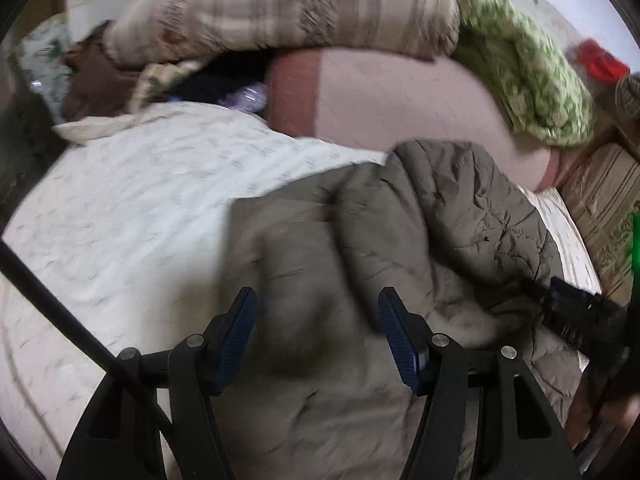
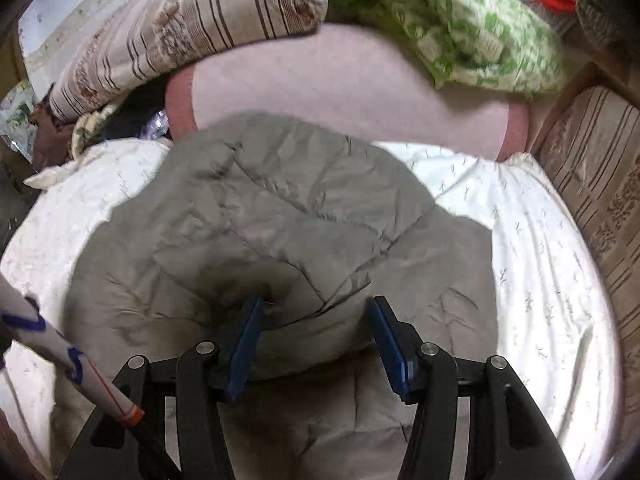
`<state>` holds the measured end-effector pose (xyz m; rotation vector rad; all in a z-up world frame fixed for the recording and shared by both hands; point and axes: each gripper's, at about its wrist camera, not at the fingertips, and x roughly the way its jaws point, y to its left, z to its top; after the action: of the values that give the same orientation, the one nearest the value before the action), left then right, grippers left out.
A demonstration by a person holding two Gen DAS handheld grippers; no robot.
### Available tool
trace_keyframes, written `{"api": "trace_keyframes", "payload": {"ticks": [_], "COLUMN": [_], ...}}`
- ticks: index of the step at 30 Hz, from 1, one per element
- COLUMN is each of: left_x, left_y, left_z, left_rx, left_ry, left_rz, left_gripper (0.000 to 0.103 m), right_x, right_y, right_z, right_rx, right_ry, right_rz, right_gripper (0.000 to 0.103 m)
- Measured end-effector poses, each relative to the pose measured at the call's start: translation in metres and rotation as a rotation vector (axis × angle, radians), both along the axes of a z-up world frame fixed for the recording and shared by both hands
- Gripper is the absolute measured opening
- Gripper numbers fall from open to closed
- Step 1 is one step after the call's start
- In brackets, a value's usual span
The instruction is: Fold large clothes
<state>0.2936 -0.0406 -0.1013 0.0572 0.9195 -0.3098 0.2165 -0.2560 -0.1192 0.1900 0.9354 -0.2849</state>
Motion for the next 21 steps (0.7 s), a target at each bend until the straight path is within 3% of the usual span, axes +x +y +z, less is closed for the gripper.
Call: {"api": "trace_keyframes", "payload": {"ticks": [2,5,10,12,15,21], "left_x": [0.014,0.028,0.019,0.015,-0.006,-0.065], "left_y": [-0.019,-0.042,-0.058,-0.055,-0.035,0.015], "left_z": [-0.019,-0.056,-0.063,-0.054,-0.027,-0.008], "left_rx": [0.043,0.183,0.286,0.272,0.190,0.150], "left_ry": [0.022,0.040,-0.026,-0.005,0.014,-0.011], "left_rz": [-0.019,-0.010,-0.014,-0.019,-0.014,0.015], "left_gripper": [0.062,0.066,0.067,0.067,0.066,0.066], "right_x": [0.004,0.007,0.017,0.015,-0.006,-0.092], "right_y": [-0.002,-0.009,-0.009,-0.009,-0.014,-0.038], "right_z": [-0.013,-0.034,-0.046,-0.037,-0.013,0.028], "right_rx": [0.002,0.032,0.019,0.030,0.071,0.116], "right_ry": [0.011,0.027,0.076,0.074,0.023,0.020], "right_rz": [0.003,0.012,0.031,0.031,0.008,-0.051], "right_gripper": [0.059,0.062,0.064,0.065,0.065,0.070]}}
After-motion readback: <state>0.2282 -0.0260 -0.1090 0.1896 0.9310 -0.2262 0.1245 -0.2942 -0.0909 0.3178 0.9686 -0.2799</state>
